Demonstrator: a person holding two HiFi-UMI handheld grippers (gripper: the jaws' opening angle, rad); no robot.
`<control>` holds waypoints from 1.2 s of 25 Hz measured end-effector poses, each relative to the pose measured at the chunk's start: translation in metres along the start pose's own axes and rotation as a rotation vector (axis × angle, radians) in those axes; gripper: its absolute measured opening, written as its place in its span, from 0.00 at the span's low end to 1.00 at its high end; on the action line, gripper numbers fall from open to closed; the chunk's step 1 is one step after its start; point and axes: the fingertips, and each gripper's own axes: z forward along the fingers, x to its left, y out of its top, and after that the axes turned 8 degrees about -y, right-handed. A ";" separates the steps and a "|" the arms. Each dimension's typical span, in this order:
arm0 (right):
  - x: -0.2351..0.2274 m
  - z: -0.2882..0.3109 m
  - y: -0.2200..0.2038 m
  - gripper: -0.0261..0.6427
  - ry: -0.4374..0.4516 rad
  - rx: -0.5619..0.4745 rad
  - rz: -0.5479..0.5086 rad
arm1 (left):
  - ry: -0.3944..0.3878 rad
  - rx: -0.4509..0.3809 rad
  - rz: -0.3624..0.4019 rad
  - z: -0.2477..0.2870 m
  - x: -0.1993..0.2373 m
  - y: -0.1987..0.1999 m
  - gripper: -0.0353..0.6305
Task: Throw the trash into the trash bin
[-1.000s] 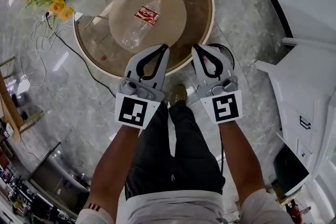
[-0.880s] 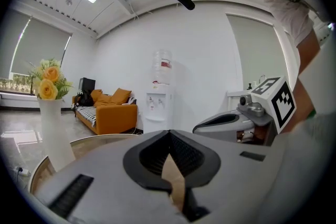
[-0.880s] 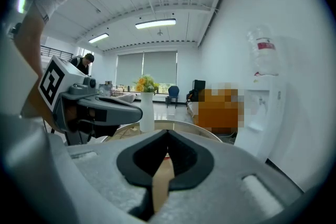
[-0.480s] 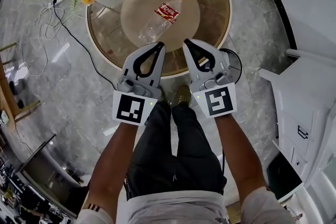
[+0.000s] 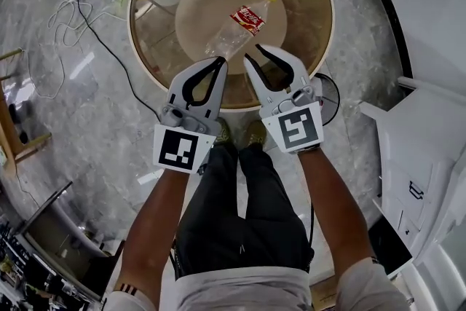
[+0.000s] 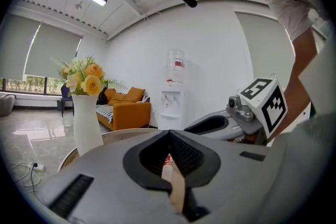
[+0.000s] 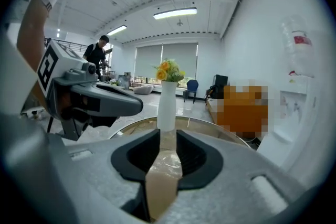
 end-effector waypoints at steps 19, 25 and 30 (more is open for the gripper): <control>0.029 0.059 -0.057 0.52 0.391 0.145 -0.421 | 0.028 0.025 -0.034 0.005 0.048 -0.028 0.05; 0.039 0.069 -0.084 0.59 0.594 0.181 -0.669 | 0.078 0.024 -0.045 0.011 0.063 -0.031 0.05; 0.053 0.076 -0.107 0.61 0.745 0.183 -0.902 | 0.117 0.023 -0.060 0.011 0.075 -0.036 0.05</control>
